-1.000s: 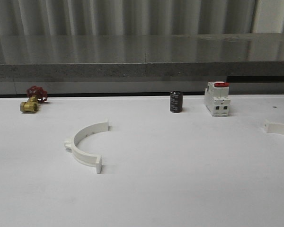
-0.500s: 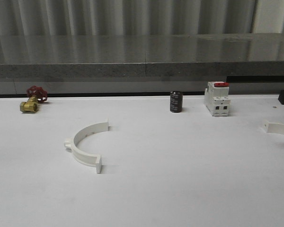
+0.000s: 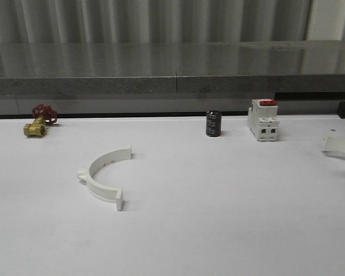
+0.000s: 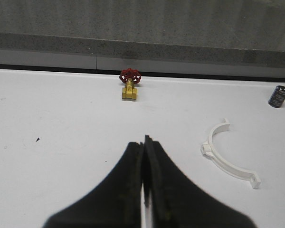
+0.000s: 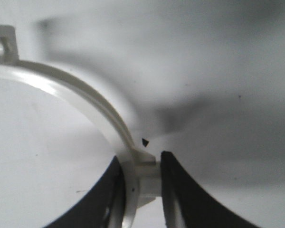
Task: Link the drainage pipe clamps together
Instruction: 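Grasp the second white clamp half by its tab with the right gripper, then carry the clamp half toward the first half and lower it against it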
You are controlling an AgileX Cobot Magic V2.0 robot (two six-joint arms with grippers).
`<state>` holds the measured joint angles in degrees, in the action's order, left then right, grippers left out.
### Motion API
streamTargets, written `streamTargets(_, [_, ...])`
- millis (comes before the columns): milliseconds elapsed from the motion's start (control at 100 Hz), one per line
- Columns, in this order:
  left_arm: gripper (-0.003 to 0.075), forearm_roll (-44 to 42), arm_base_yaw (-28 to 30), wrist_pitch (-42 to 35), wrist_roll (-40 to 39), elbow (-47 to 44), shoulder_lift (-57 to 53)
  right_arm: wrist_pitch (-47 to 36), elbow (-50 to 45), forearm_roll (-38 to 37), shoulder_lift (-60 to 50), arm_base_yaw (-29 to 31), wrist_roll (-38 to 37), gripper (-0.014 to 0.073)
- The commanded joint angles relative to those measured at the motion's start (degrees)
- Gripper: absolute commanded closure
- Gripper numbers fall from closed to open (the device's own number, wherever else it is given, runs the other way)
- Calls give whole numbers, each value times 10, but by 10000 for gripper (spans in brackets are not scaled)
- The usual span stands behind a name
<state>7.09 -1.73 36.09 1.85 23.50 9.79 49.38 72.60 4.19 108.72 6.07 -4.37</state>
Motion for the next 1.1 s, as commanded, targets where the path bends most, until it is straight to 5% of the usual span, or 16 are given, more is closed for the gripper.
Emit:
streamTargets(0, [741,4,1,-42,0,15,6,8,18,15,-50,-8,-13,596])
streamTargets(520, [741,4,1,-42,0,15,6,-10,21,14,-92,-244,-174,596])
streamTargets(940, [741,4,1,-42,0,15,6,17,127,-57,10,-351,-331,596])
streamTargets(1090, [741,4,1,-42,0,15,6,17,166,-61,43,-381,-335,596])
